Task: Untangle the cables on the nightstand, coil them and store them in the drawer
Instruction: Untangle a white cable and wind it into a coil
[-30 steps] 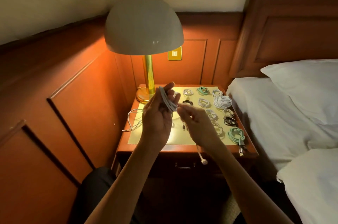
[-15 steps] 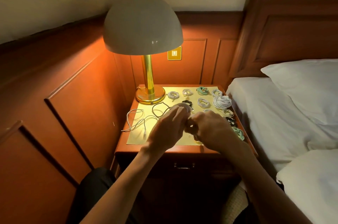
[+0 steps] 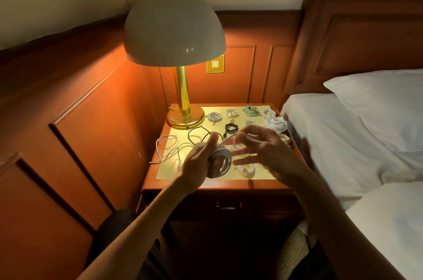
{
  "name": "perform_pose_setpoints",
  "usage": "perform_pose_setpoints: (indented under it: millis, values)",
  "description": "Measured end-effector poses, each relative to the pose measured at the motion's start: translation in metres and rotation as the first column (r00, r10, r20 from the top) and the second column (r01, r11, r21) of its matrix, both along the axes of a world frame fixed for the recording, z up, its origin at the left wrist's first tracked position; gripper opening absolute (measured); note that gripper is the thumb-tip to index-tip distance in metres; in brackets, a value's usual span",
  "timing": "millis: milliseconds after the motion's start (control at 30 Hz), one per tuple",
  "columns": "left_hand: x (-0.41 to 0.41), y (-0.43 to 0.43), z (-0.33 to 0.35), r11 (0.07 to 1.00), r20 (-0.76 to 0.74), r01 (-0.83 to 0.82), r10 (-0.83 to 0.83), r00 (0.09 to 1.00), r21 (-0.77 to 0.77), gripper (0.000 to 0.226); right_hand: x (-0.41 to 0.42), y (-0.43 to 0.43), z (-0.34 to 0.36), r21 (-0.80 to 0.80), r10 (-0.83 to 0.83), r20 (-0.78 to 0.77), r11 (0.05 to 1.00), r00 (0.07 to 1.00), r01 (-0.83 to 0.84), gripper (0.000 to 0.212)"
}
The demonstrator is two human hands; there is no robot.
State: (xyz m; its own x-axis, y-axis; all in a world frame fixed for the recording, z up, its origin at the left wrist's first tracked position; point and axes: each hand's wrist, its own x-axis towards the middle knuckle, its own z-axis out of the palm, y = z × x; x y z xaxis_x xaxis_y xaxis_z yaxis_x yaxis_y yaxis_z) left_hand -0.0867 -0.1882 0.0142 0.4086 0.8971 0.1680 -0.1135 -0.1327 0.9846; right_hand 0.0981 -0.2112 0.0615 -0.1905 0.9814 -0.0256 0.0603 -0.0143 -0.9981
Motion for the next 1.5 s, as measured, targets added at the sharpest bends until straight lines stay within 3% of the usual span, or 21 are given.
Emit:
perform_pose_setpoints:
  millis: [33,100,233,300,433,533,700,767,833,900,1000,1100,1200,1267,1367,1500]
  values:
    - [0.001,0.0,0.006,0.996,0.05,-0.061,0.064,0.997,-0.061,0.058,-0.007,-0.003,-0.002,-0.064,-0.023,-0.131,0.998,0.991,0.015,0.012]
    - [0.0,0.0,0.013,0.98,0.153,-0.079,0.108,0.982,-0.184,0.052,-0.017,-0.006,-0.004,-0.086,-0.08,-0.236,0.994,0.968,0.061,0.012]
    - [-0.009,0.002,0.013,0.982,0.208,0.11,-0.077,0.975,-0.152,0.034,-0.019,-0.004,-0.002,0.034,-0.134,-0.158,0.989,0.978,0.141,0.017]
    - [-0.01,0.004,0.011,0.991,0.124,0.096,-0.084,0.989,-0.098,0.038,-0.021,-0.002,-0.001,0.065,-0.17,-0.144,0.981,0.975,0.181,0.017]
    - [0.002,0.002,0.008,0.97,-0.088,-0.115,0.137,0.987,0.213,0.039,-0.024,0.001,0.001,0.091,-0.267,-0.117,0.956,0.957,0.278,0.021]
    - [0.008,0.003,0.001,0.818,-0.201,-0.213,0.368,0.908,0.535,0.041,-0.023,0.002,0.003,0.082,-0.311,-0.099,0.944,0.945,0.319,0.024]
    - [0.003,0.005,0.001,0.772,-0.267,-0.182,0.416,0.869,0.609,0.055,-0.01,0.003,0.001,0.177,-0.306,0.047,0.939,0.951,0.294,0.019]
    - [-0.001,0.006,0.004,0.822,-0.326,-0.135,0.362,0.873,0.553,0.058,-0.001,0.006,-0.007,0.338,-0.38,0.268,0.898,0.885,0.283,0.01]
    - [-0.002,0.007,0.005,0.843,-0.381,-0.105,0.345,0.858,0.527,0.057,0.002,0.005,-0.012,0.595,-0.547,0.47,0.776,0.693,0.208,0.021]
    - [0.0,0.009,0.003,0.832,-0.404,-0.081,0.349,0.845,0.549,0.055,-0.002,-0.001,-0.015,0.732,-0.612,0.513,0.678,0.602,0.067,0.032]
    - [0.003,0.008,0.004,0.839,-0.408,-0.053,0.318,0.856,0.542,0.053,-0.011,-0.008,-0.015,0.711,-0.51,0.548,0.701,0.663,-0.048,0.032]
    - [0.003,0.008,0.005,0.791,-0.394,-0.024,0.331,0.857,0.612,0.048,-0.013,-0.01,-0.015,0.691,-0.464,0.524,0.722,0.714,-0.038,0.033]
    - [0.0,0.007,0.005,0.814,-0.383,-0.025,0.3,0.874,0.58,0.053,-0.013,-0.012,-0.016,0.64,-0.407,0.535,0.767,0.74,-0.041,0.043]
    - [-0.001,0.007,0.005,0.817,-0.396,-0.006,0.286,0.873,0.576,0.057,-0.015,-0.013,-0.02,0.596,-0.384,0.537,0.803,0.751,-0.015,0.05]
    - [-0.003,0.009,0.007,0.817,-0.428,0.026,0.275,0.861,0.576,0.045,-0.025,-0.019,-0.027,0.565,-0.424,0.479,0.819,0.769,0.1,0.044]
    - [-0.004,0.01,0.011,0.678,-0.485,0.123,0.375,0.79,0.725,0.04,-0.033,-0.02,-0.034,0.512,-0.459,0.463,0.837,0.758,0.194,0.029]
